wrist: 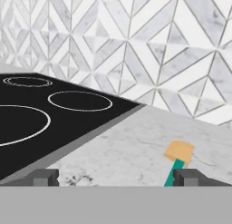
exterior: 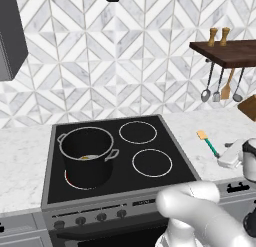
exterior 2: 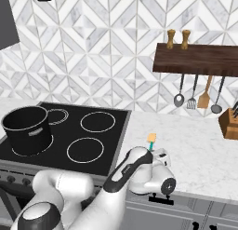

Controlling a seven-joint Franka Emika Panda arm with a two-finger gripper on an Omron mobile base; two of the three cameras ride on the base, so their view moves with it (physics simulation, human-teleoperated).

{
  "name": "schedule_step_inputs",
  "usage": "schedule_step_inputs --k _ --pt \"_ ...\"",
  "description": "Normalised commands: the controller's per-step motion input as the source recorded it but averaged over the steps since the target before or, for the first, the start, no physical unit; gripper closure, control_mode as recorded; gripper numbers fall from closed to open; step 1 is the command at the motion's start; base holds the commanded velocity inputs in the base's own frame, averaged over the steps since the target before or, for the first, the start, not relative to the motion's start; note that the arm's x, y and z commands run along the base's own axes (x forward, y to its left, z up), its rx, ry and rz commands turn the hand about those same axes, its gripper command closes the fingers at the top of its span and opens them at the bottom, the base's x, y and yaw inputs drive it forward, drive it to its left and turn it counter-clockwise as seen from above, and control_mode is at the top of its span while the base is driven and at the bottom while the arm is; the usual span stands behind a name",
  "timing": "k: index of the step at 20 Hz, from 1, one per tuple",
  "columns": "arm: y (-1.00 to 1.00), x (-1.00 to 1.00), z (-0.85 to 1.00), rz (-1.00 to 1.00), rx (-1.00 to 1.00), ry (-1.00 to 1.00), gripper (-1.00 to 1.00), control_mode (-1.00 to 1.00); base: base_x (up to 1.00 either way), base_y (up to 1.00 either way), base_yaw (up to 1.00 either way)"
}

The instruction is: Put the lemon and lemon in the pot. Retrieve the spatula and lightly stir the vegetables in the pot.

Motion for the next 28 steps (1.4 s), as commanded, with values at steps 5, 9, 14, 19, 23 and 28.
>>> schedule_step_inputs --k 5,9,14,19,23,28 --pt "-0.21 0.31 -0.45 0.0 0.0 0.01 -1.0 -1.0 0.0 0.0 0.0" --pt "-0.31 0.01 -0.42 0.0 0.0 0.0 -1.0 -1.0 0.0 0.0 0.0" --pt "-0.09 0.0 -0.23 0.0 0.0 0.0 -1.0 -1.0 0.0 0.0 0.0" --pt "0.04 0.0 -0.13 0.0 0.0 0.04 -1.0 -1.0 0.0 0.0 0.0" --pt "0.0 0.01 -0.17 -0.03 0.02 0.08 -1.0 -1.0 0.0 0.0 0.0" --pt "0.01 0.13 -0.12 -0.06 0.08 0.07 -1.0 -1.0 0.0 0.0 0.0"
